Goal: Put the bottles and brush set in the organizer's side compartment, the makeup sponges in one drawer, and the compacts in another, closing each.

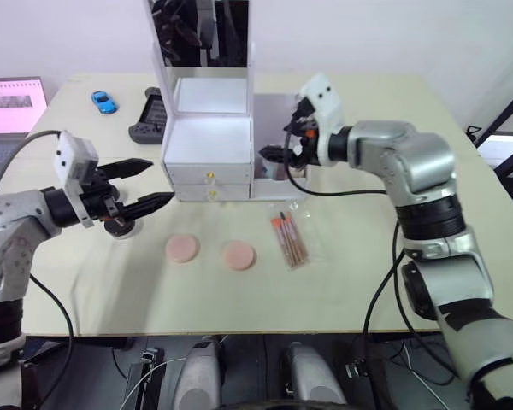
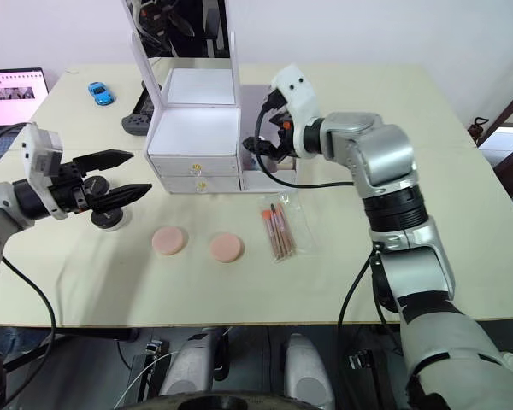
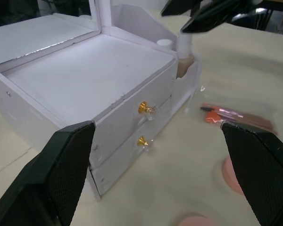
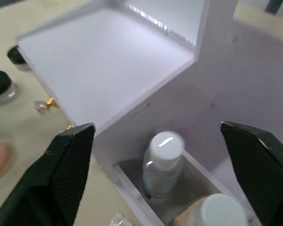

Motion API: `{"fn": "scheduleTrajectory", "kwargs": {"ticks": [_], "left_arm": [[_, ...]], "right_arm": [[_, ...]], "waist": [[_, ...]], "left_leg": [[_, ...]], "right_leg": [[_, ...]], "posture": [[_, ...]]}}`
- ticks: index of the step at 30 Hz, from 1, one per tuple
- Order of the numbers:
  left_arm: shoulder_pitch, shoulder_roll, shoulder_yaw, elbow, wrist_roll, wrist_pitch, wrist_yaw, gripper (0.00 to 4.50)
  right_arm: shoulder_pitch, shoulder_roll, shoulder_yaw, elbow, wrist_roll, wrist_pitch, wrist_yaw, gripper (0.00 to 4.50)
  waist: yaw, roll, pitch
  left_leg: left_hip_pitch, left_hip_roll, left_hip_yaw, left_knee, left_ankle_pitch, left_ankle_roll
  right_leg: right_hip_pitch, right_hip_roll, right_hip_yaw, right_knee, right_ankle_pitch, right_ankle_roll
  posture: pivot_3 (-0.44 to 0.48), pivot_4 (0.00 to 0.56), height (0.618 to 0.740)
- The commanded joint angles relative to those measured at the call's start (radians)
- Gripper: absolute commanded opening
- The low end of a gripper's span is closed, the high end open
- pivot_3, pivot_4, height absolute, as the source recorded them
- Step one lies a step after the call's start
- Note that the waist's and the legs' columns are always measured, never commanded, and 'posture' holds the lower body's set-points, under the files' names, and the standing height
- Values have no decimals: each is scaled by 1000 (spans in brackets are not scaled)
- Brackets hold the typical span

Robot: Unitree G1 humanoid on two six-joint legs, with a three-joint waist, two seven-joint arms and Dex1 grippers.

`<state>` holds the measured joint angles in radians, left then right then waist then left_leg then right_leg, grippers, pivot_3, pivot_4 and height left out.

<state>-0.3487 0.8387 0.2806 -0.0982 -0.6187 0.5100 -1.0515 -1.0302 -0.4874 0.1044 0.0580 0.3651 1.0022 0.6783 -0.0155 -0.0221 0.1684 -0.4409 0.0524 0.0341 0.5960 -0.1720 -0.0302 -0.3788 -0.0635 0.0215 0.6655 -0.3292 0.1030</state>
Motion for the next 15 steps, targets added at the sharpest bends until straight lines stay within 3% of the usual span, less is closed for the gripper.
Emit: {"fn": "scheduleTrajectory", "kwargs": {"ticks": [1, 5, 11, 15], "left_arm": [[-36, 7, -5, 15, 9, -30, -19, 4500], [-69, 6, -18, 74, 15, -46, -42, 4500], [-103, 20, -3, 311, 90, -166, -72, 4500], [-128, 44, 25, 514, 158, -306, -68, 4500]], "right_arm": [[-26, -48, -86, -106, 48, 39, 12, 4489], [39, -157, -166, -174, 79, 22, 56, 4489], [330, -356, -334, -257, 71, -134, 138, 4489], [513, -358, -513, -281, 94, -260, 123, 4489]], "waist": [[0, 0, 0], [3, 0, 0], [4, 0, 0], [-5, 0, 0]], "left_leg": [[0, 0, 0, 0, 0, 0], [0, 0, 0, 0, 0, 0], [0, -1, 0, 0, 0, 0], [1, 0, 1, 0, 0, 0]], "right_leg": [[0, 0, 0, 0, 0, 0], [0, 0, 0, 0, 0, 0], [1, 0, -1, -1, 0, 0], [0, 1, 1, 0, 0, 0]], "posture": [[0, 150, 740], [0, 150, 740], [0, 150, 740], [0, 150, 740]]}}
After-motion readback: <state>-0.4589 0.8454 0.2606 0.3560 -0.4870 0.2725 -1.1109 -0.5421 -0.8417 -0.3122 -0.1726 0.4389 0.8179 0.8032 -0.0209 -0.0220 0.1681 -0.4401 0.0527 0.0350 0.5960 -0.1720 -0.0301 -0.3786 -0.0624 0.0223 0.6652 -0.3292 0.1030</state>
